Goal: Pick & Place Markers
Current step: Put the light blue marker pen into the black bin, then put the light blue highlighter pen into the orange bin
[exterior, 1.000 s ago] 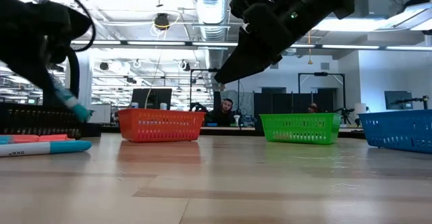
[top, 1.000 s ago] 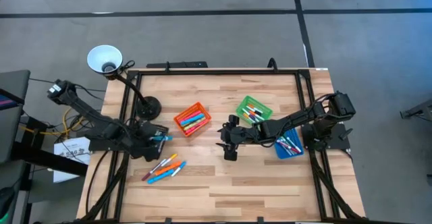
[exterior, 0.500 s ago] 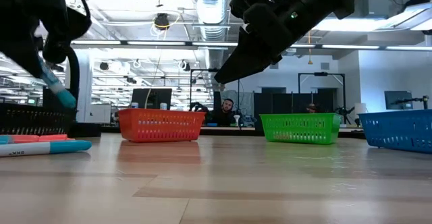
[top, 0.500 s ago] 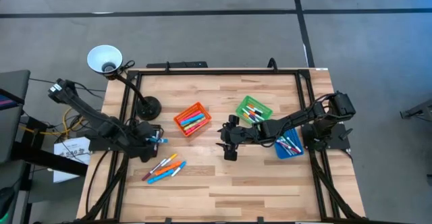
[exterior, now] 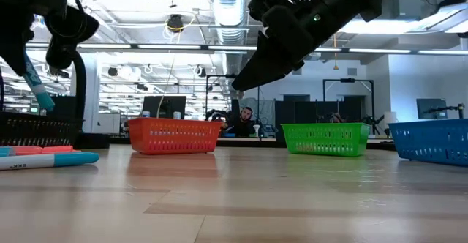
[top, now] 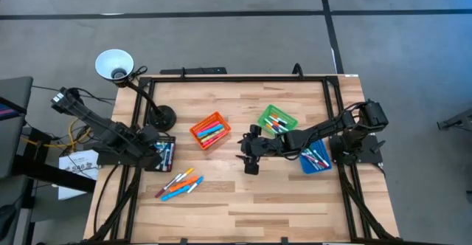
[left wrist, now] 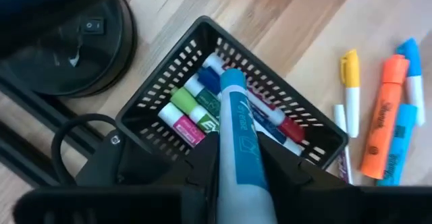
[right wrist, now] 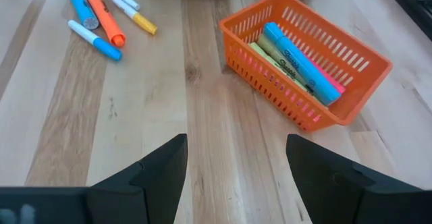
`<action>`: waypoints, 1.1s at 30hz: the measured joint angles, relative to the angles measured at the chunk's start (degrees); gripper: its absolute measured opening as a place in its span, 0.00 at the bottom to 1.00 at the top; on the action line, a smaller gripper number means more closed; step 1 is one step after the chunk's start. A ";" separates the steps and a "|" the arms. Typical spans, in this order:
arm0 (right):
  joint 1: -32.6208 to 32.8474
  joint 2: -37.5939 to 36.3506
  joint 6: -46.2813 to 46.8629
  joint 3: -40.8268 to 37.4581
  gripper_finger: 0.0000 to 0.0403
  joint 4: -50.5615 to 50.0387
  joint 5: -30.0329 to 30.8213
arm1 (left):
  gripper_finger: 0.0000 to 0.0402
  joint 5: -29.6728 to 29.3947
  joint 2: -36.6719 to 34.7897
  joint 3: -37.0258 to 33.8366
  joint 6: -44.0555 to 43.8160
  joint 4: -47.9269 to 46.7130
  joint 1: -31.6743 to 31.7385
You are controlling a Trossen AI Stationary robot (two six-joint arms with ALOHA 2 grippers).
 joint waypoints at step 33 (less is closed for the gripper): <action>0.00 0.00 -0.04 0.00 0.61 0.15 0.02 | 0.41 4.57 31.17 -0.02 12.41 14.82 10.36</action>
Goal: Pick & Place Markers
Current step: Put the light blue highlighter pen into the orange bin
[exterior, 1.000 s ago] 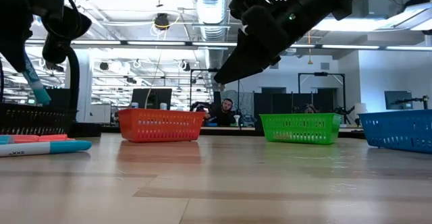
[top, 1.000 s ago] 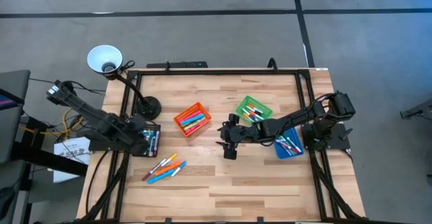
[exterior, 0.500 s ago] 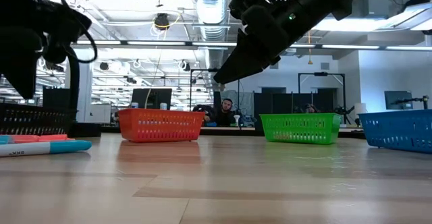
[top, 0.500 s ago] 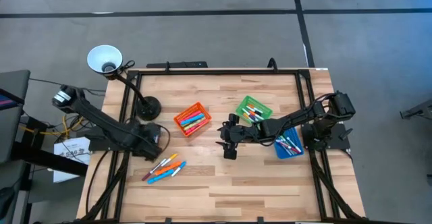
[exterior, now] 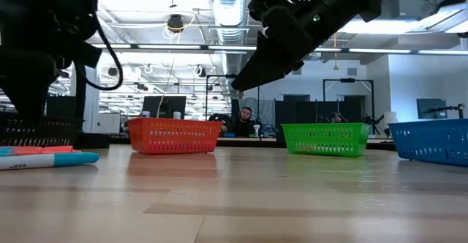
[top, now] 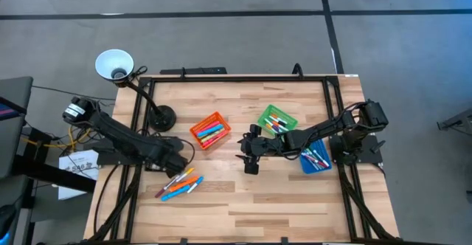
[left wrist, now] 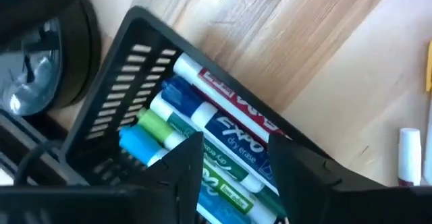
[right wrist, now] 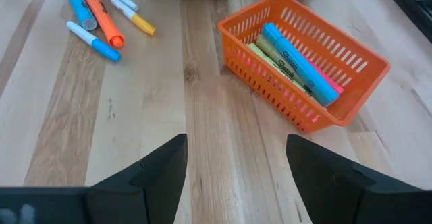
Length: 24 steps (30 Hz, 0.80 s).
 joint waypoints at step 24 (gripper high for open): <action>0.50 0.00 0.02 0.00 0.61 0.04 -0.17 | 0.33 4.37 -2.20 3.14 16.57 14.97 1.62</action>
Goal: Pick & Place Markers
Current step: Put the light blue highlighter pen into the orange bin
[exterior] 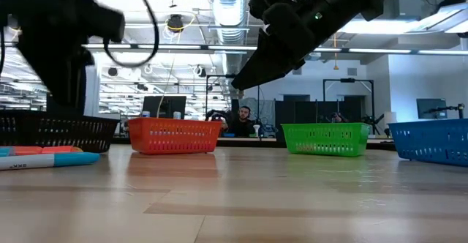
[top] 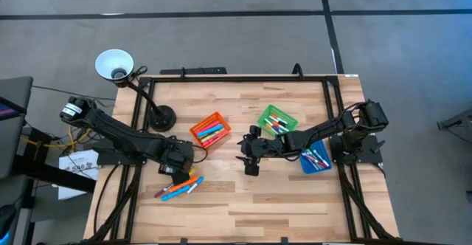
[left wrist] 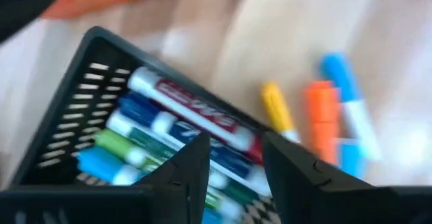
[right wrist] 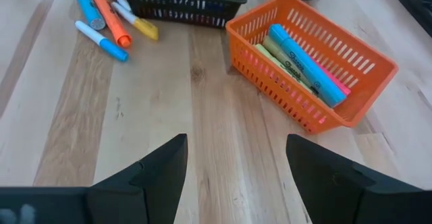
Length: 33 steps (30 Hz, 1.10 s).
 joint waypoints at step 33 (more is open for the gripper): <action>-5.74 -0.02 -3.21 0.02 0.61 3.32 0.01 | 0.33 17.91 18.81 3.39 -33.10 6.43 -22.93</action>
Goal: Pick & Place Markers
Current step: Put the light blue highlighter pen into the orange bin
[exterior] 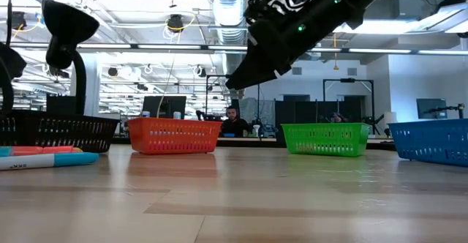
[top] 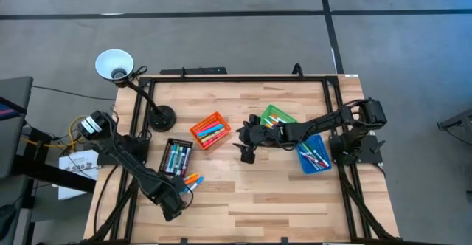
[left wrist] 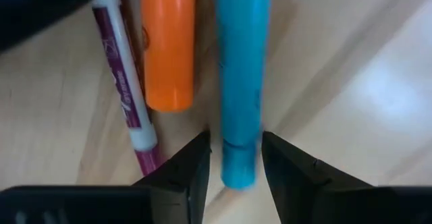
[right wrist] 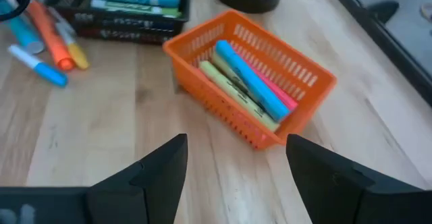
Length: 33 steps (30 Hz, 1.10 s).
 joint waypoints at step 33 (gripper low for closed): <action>1.89 0.00 7.76 0.00 0.61 -4.70 -1.52 | 0.18 -38.06 -19.87 -0.04 30.00 11.17 19.01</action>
